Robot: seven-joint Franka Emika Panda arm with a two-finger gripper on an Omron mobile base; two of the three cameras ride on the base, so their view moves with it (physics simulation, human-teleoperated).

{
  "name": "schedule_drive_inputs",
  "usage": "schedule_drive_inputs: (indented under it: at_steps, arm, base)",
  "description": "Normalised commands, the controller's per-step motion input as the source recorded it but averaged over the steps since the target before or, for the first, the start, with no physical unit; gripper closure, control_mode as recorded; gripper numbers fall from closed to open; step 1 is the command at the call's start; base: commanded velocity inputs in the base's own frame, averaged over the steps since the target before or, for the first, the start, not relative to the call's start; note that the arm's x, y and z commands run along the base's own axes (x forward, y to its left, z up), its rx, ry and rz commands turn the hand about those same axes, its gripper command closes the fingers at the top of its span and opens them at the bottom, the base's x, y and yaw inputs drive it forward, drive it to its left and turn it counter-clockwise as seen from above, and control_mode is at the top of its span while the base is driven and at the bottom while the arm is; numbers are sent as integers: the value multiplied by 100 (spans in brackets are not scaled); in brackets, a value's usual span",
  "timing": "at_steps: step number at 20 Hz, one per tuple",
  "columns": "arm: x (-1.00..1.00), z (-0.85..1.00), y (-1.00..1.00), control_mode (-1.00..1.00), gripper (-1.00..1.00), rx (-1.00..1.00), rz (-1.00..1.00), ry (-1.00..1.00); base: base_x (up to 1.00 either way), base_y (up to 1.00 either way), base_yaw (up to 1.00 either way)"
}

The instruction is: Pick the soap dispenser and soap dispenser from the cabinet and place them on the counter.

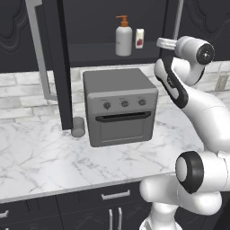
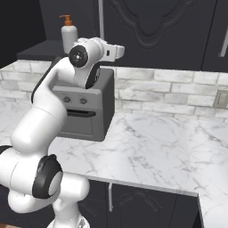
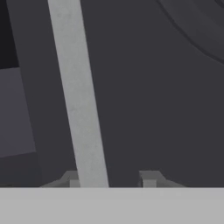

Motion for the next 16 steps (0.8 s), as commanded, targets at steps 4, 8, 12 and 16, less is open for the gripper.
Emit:
schedule_drive_inputs:
  at_steps: [4, 8, 12, 16]
  arm:
    - [0, 0, 0, -100, 100, 0, 0, 0]
    - [0, 0, 0, -100, 100, 0, 0, 0]
    - [0, 6, -8, -100, 100, 0, 0, 0]
    - [0, 17, -23, -100, 100, -2, 0, 1]
  base:
    - [0, 0, 0]
    - [0, 0, 0]
    - [0, 0, 0]
    - [0, 0, 0]
